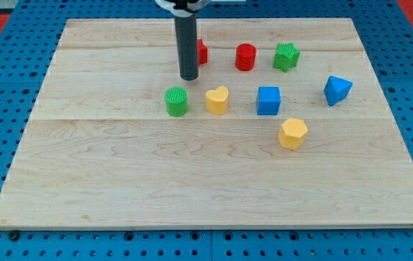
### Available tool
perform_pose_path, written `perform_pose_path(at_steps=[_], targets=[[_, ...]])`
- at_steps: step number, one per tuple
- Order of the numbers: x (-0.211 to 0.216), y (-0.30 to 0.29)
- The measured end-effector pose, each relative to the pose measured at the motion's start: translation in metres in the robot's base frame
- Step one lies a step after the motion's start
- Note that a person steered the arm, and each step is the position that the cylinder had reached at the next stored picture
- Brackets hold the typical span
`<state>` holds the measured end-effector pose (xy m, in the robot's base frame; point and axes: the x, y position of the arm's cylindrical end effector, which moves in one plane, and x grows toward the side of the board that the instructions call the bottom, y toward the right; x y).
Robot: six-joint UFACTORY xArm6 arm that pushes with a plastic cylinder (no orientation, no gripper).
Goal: Push the blue cube below to the yellow heart
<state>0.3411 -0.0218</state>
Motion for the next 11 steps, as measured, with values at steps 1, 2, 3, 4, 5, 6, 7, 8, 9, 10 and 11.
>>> perform_pose_path(at_steps=[1, 2, 3, 4, 5, 6, 7, 8, 9, 10, 11], targets=[[-0.001, 0.066], [0.006, 0.097], [0.013, 0.128], [0.013, 0.130], [0.013, 0.147], [0.013, 0.170], [0.052, 0.168], [0.071, 0.108], [0.095, 0.079], [0.133, 0.033], [0.150, -0.027]])
